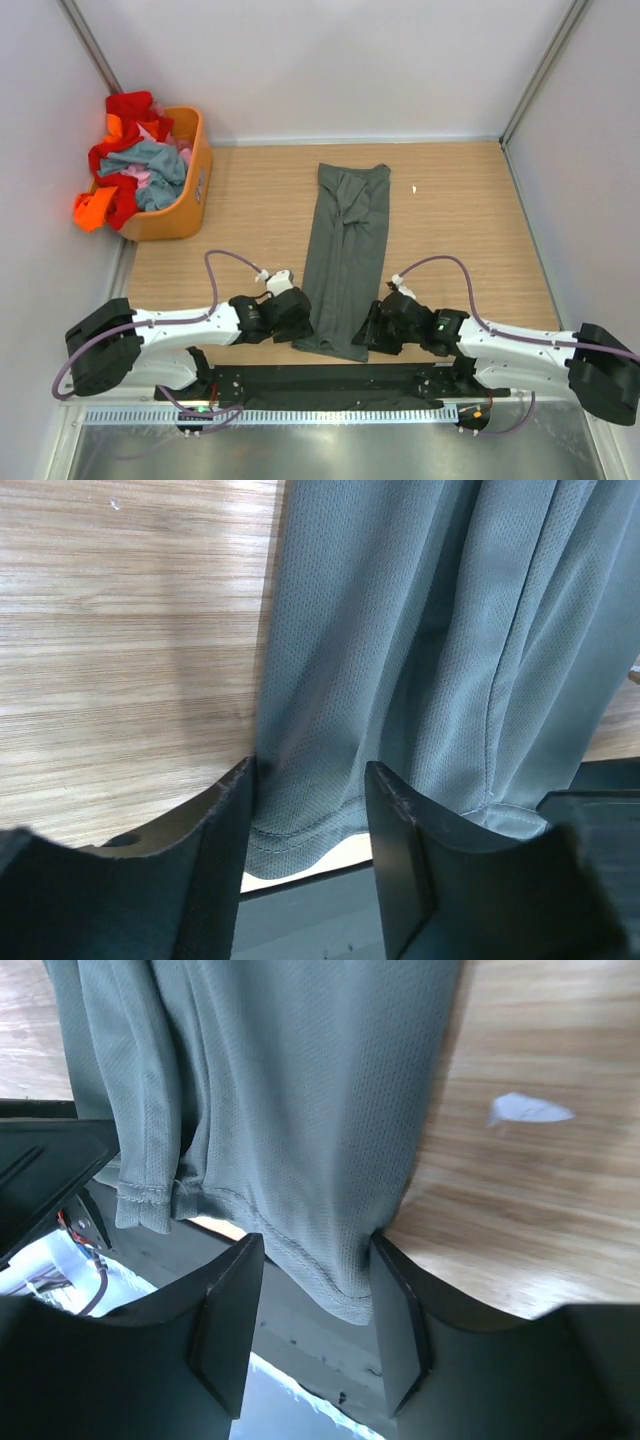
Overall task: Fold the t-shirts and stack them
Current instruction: Fold the tshirt
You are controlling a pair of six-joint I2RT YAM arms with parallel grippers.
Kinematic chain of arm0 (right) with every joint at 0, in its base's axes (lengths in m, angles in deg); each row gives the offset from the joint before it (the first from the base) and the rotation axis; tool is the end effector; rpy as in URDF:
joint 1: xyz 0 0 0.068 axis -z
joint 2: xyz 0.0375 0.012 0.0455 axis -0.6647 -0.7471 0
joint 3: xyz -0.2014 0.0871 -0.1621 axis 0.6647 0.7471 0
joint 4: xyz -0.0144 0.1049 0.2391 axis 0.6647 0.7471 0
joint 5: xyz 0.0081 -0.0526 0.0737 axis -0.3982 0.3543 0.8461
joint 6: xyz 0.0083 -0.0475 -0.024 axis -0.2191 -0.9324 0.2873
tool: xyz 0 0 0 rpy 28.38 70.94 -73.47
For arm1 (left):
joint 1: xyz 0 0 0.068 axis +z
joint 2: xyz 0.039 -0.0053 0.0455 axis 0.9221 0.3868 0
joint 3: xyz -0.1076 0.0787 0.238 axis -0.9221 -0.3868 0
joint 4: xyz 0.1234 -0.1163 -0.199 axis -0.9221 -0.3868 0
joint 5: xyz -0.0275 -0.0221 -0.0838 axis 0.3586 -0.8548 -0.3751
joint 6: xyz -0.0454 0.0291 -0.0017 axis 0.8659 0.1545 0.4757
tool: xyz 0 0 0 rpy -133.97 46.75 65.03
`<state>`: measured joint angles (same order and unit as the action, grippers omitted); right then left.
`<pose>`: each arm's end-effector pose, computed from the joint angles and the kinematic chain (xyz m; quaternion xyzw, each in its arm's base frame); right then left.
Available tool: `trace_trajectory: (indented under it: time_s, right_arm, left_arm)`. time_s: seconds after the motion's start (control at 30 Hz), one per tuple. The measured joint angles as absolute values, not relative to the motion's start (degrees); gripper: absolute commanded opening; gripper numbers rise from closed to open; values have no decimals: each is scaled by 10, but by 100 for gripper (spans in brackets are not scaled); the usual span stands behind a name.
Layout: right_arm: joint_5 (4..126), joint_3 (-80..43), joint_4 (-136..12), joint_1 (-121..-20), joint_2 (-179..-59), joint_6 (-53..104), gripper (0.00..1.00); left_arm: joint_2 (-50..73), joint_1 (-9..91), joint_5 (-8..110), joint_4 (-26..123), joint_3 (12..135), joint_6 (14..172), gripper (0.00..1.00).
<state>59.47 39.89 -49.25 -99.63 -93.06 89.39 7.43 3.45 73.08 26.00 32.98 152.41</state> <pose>0.0877 0.1426 0.1405 0.0992 0.9387 0.3047 0.1271 0.1034 -0.1906 0.1570 -0.0935 0.9558 -0.1887 0.2052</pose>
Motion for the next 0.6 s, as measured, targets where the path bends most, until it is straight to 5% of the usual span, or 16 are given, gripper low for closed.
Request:
trace_trajectory:
  time_s: [0.2,0.37,0.5,0.6]
  right_arm:
    - [548,400,-495,-1046,-930,938,45]
    - [523,402,-474,-1070,-922,964,34]
    - [510,409,-475,-1089,-923,981,10]
    - [506,420,-487,-1098,-922,995,1]
  left_arm:
    - [74,29,733,263,326,1532,43]
    - [80,24,733,262,325,1540,24]
    - [87,19,733,263,325,1544,0]
    - [93,13,735,263,329,1544,0]
